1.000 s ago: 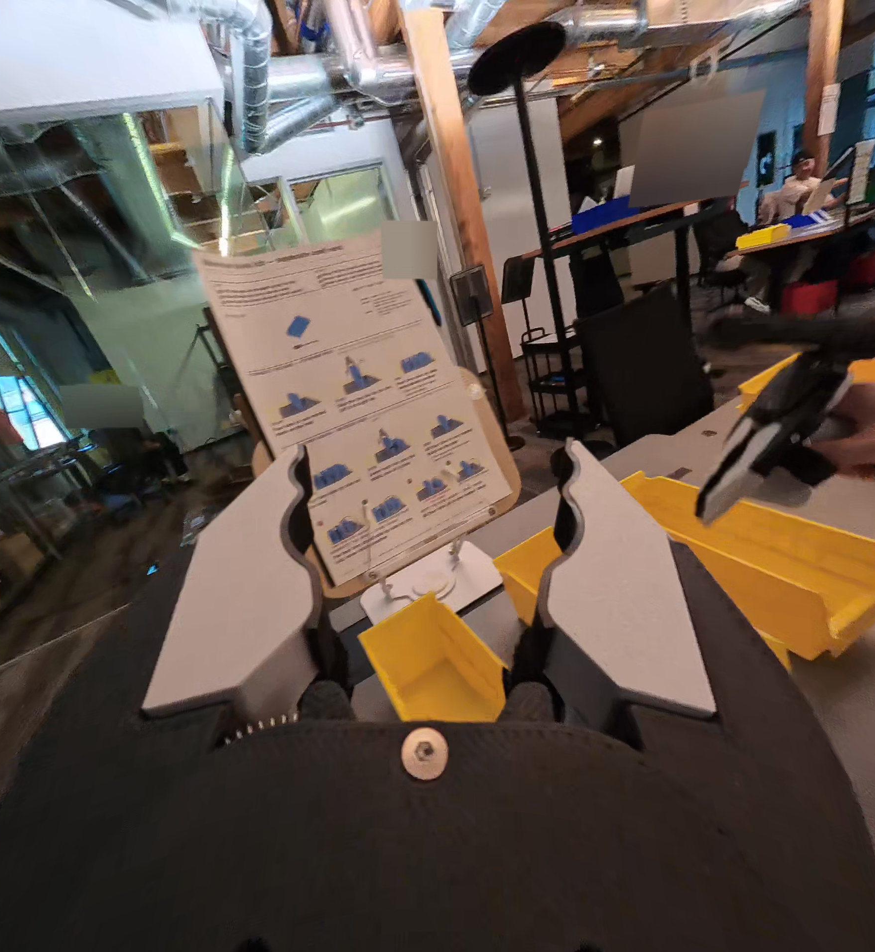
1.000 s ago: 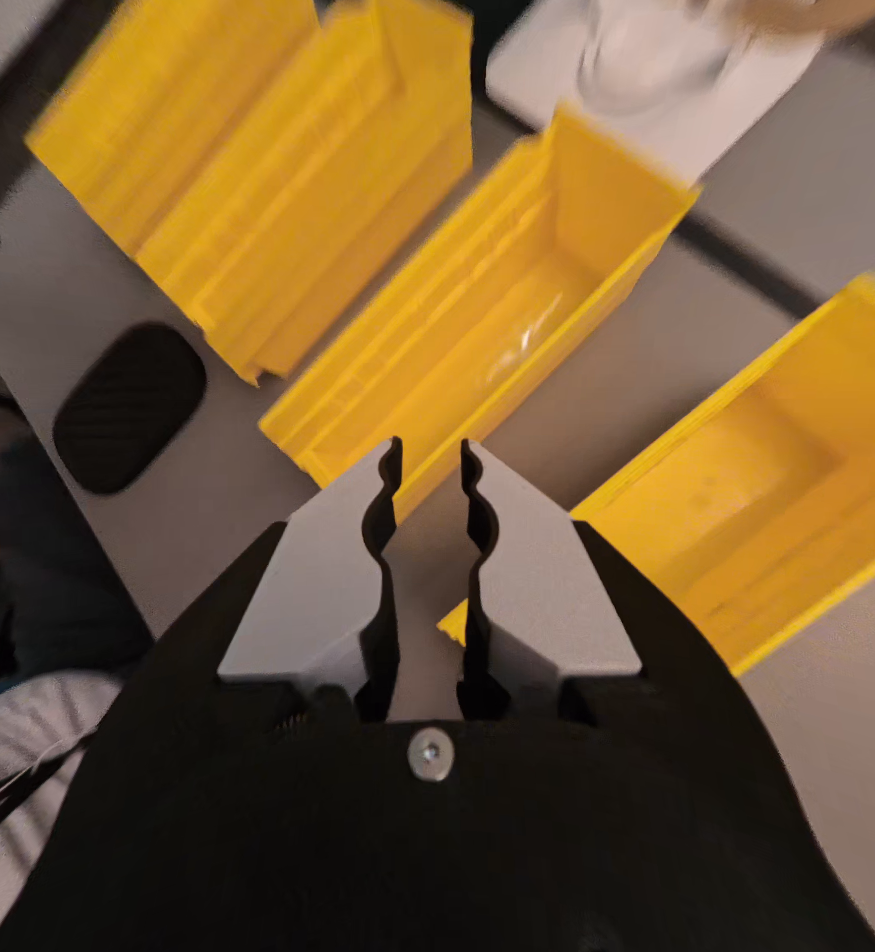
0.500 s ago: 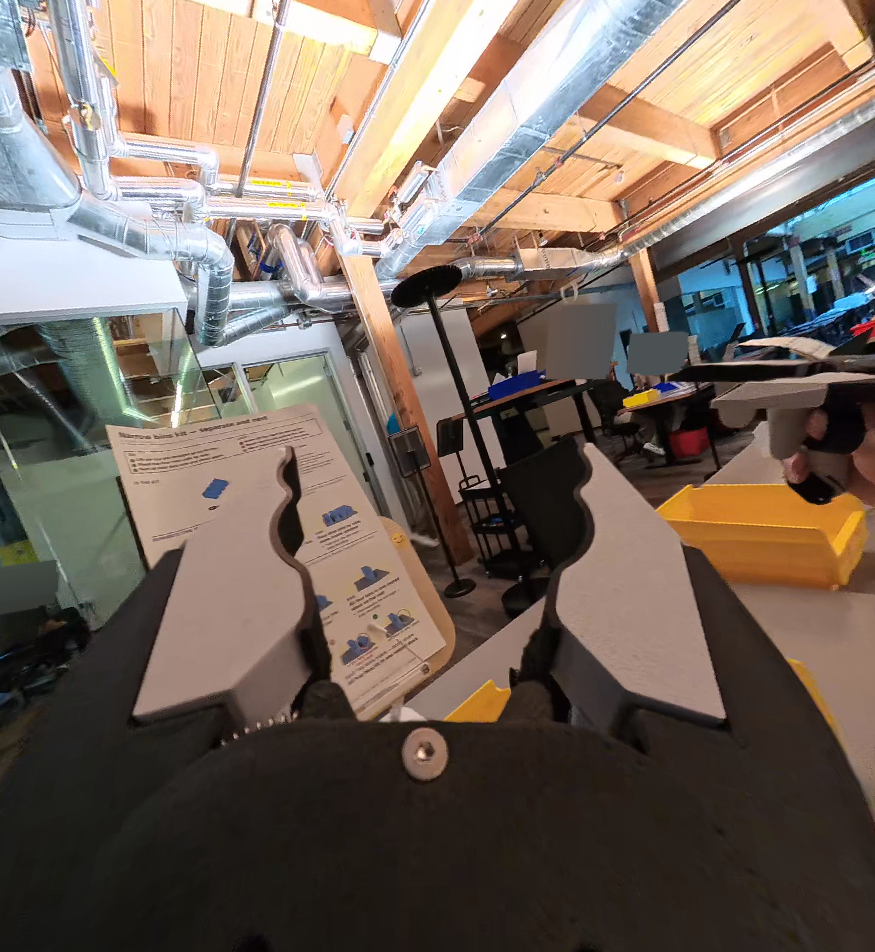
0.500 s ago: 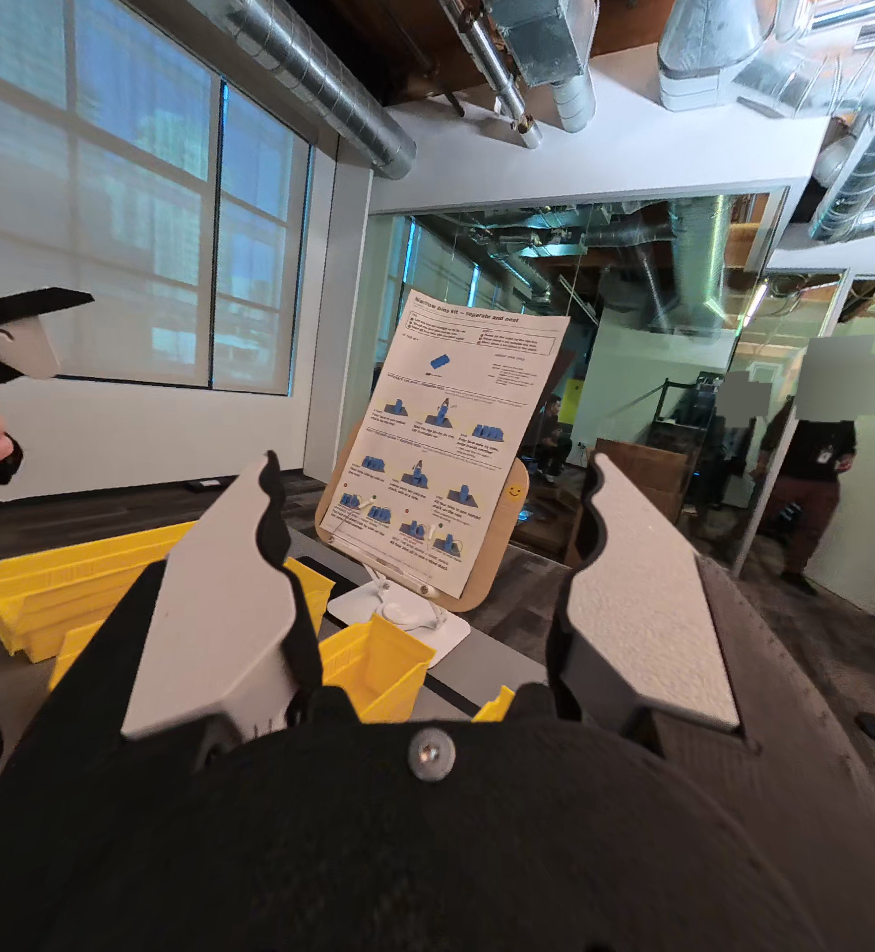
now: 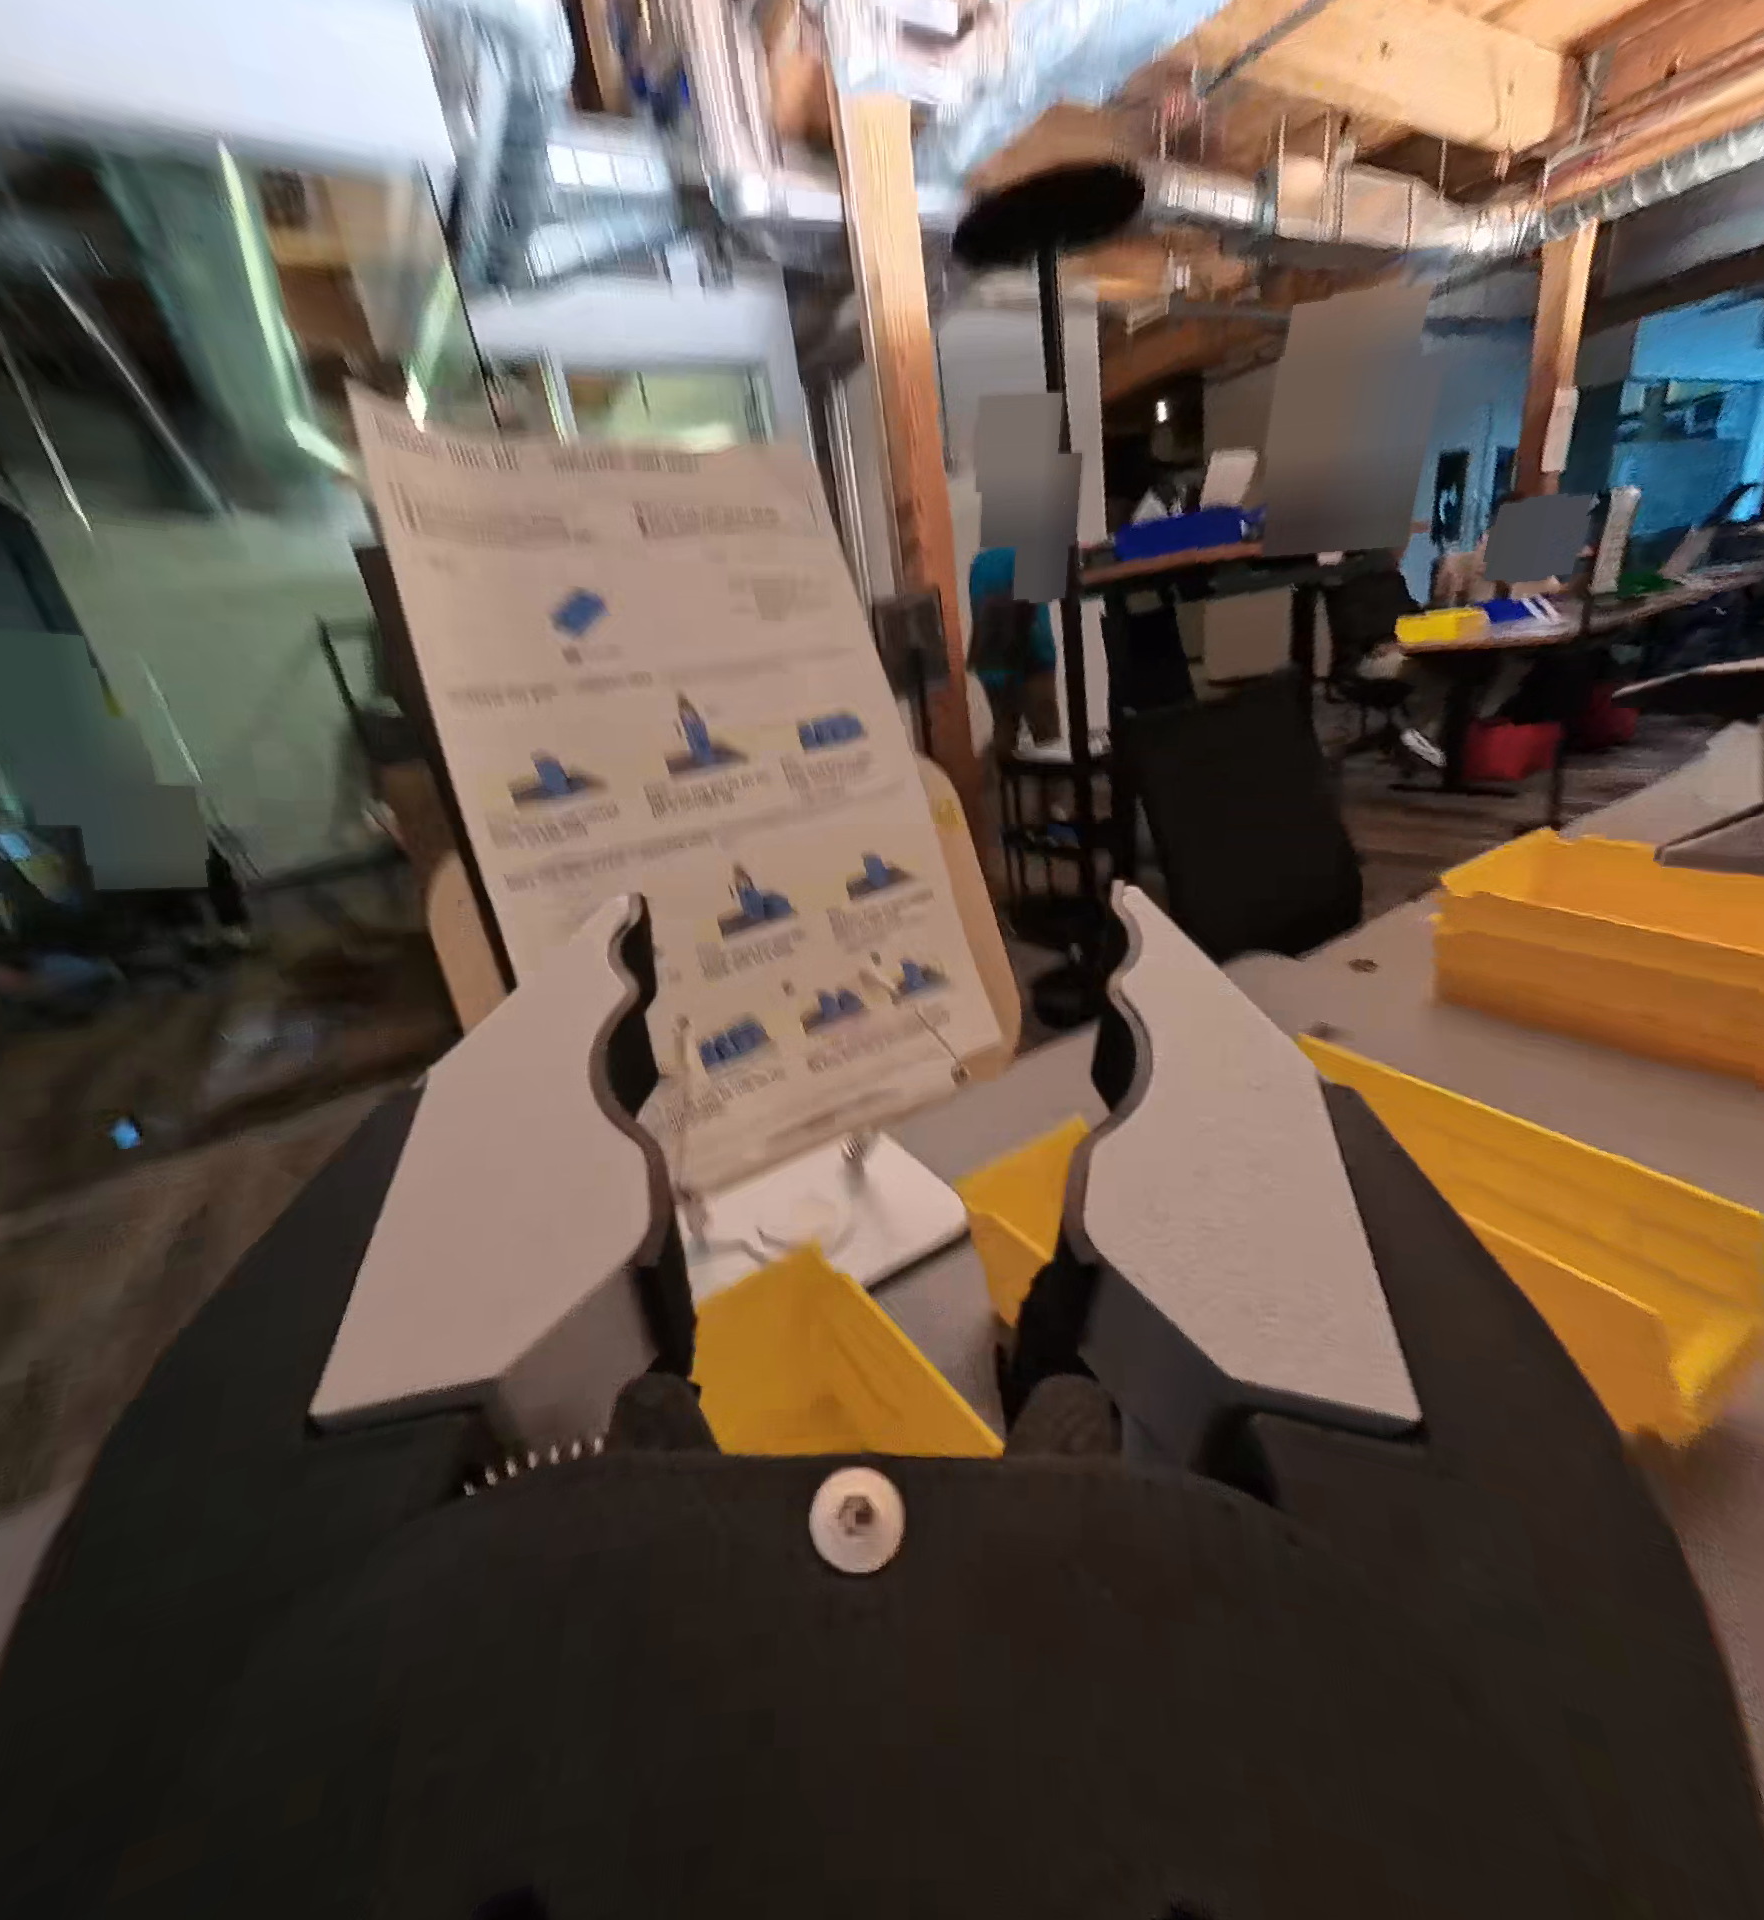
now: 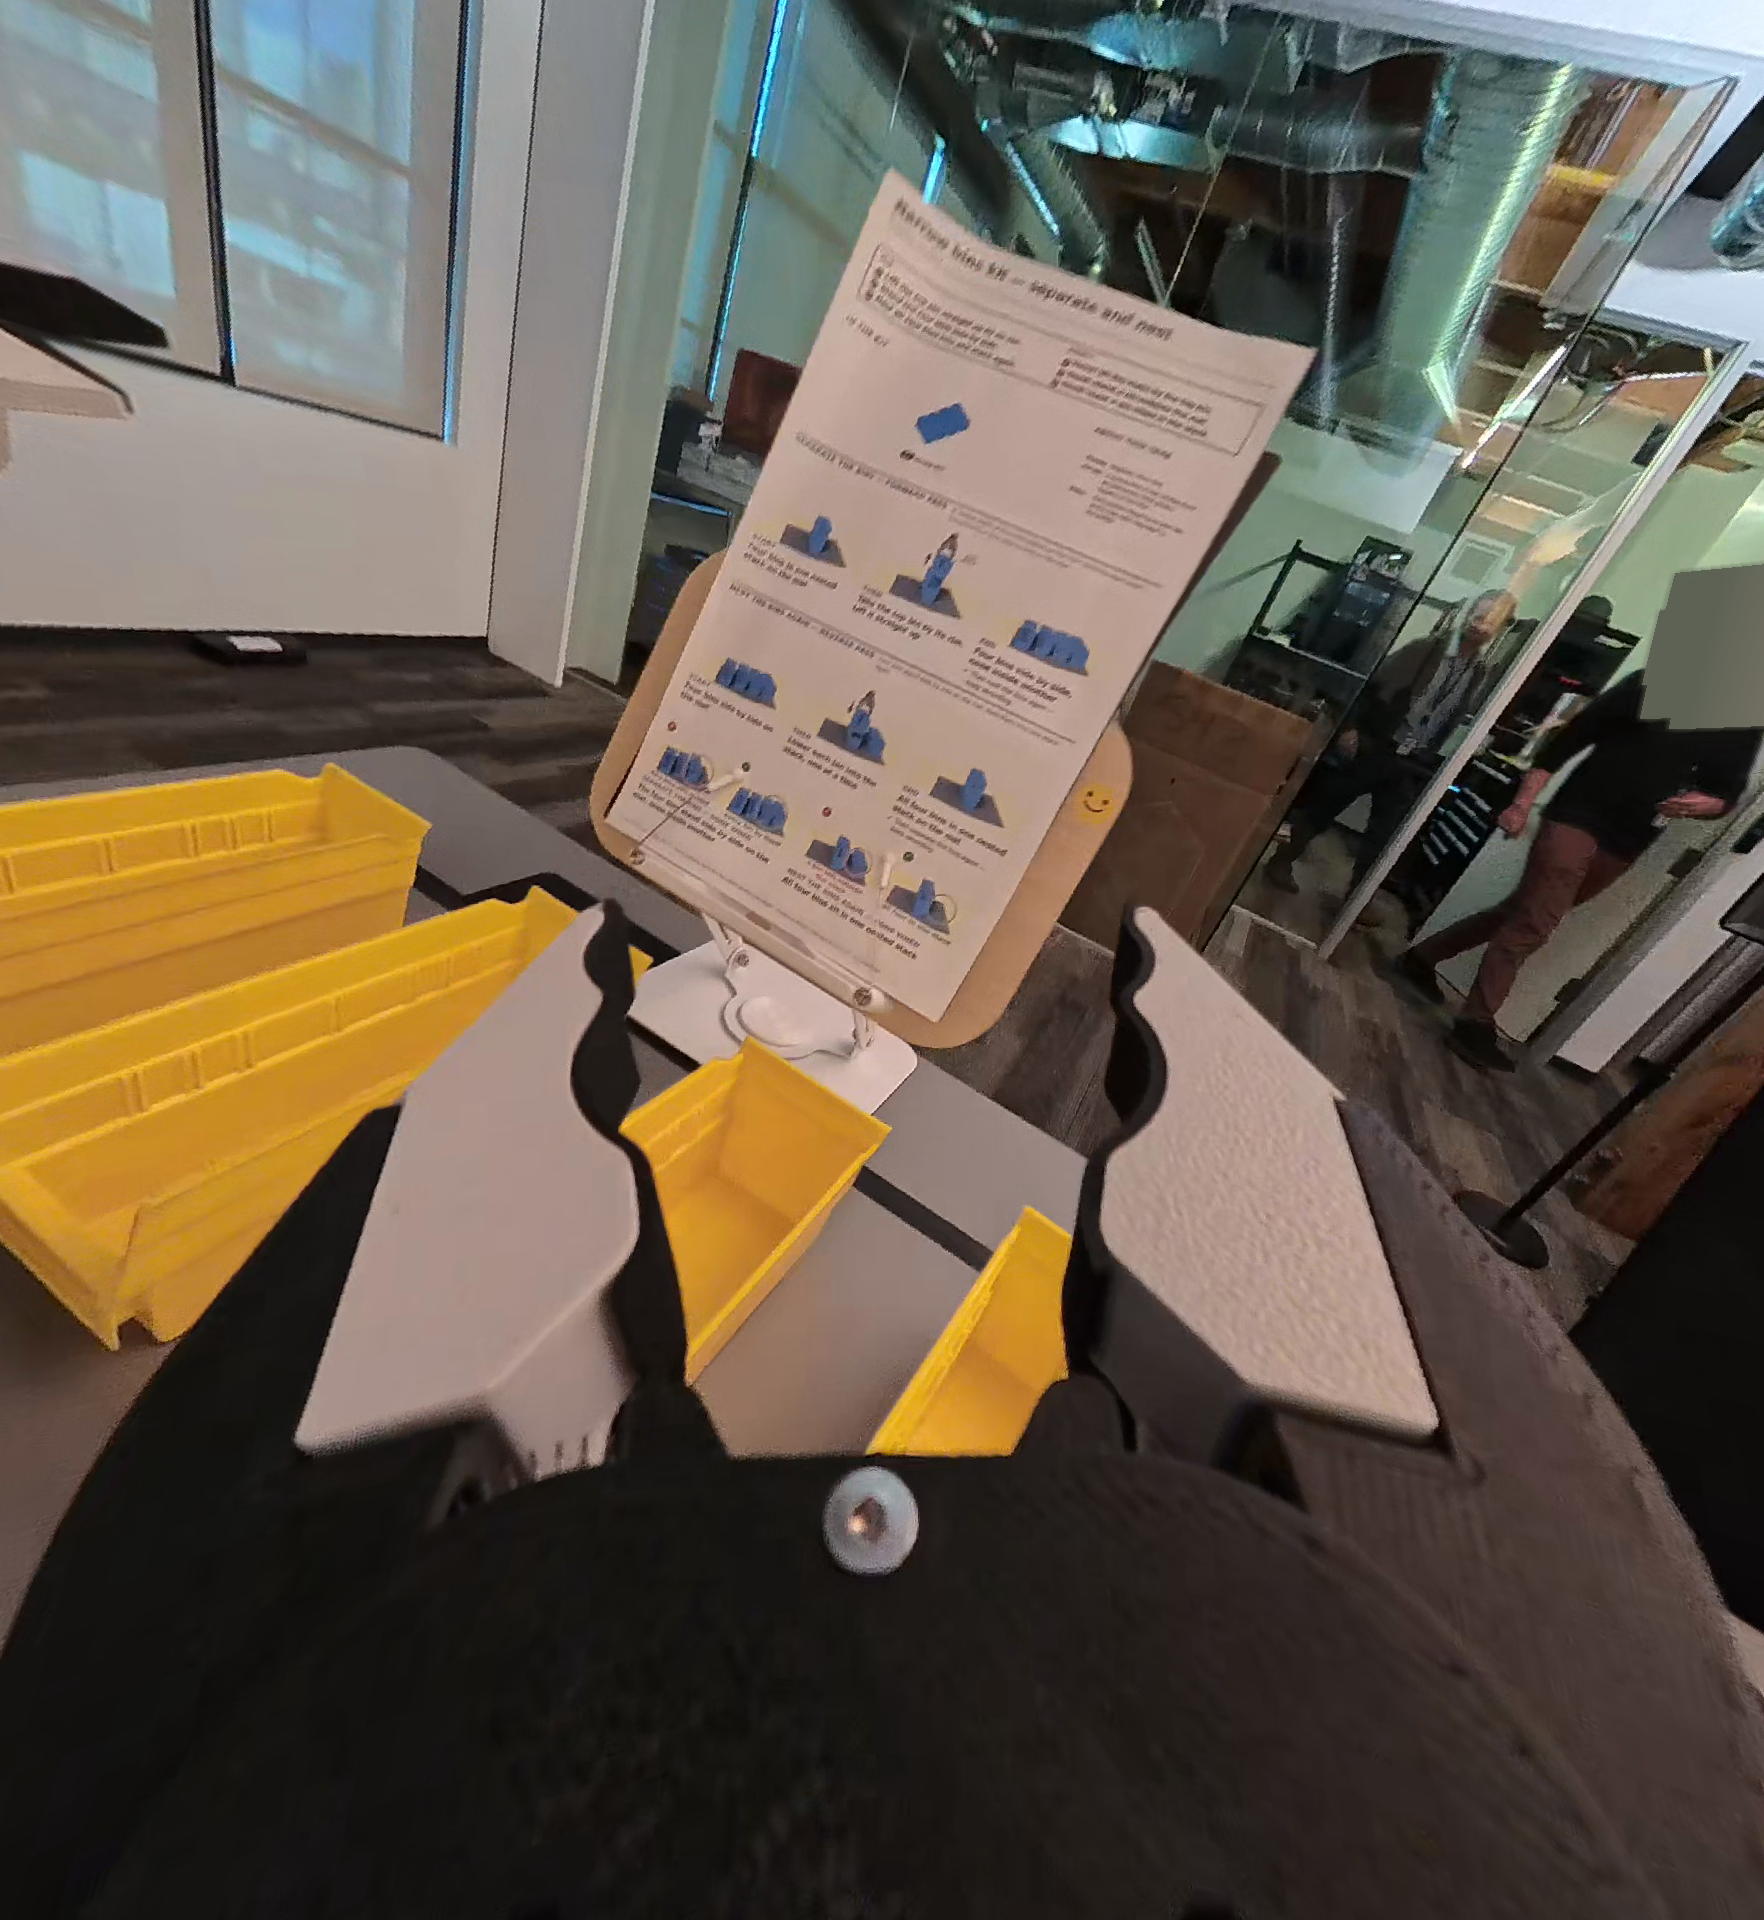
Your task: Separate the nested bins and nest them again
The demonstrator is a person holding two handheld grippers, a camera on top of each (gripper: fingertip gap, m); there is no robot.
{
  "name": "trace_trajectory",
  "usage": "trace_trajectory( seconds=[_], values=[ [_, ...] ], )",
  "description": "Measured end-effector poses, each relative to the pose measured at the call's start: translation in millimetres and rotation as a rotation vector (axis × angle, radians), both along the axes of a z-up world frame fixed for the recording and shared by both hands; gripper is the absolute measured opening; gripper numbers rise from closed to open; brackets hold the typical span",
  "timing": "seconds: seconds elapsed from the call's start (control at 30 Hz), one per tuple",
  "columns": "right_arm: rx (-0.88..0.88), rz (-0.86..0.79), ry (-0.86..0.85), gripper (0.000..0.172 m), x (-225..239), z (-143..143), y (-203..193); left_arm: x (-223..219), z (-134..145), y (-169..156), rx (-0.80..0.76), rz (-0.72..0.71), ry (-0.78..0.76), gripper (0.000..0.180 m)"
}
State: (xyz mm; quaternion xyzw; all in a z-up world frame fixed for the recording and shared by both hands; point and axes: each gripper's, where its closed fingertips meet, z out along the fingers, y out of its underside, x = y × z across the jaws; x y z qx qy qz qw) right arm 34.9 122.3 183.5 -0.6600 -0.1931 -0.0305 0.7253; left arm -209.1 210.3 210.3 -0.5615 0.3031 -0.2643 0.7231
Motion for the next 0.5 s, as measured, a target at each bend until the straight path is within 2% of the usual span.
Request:
trace_trajectory(
  seconds=[0.17, 0.27, 0.5],
  values=[
    [-0.079, -0.021, -0.009, 0.093, -12.3, -17.8, 20.0, 0.5, -71.5, 21.6, -0.361, 0.020, 0.268, 0.091],
    [-0.090, -0.026, 0.001, 0.094, -12.8, -20.3, 28.1, 0.0, -75.7, 32.1, -0.385, 0.051, 0.258, 0.092],
    [-0.121, -0.088, -0.041, 0.094, 14.9, -34.9, 31.7, 1.4, -81.3, 32.3, -0.381, 0.104, 0.311, 0.095]
  ],
)
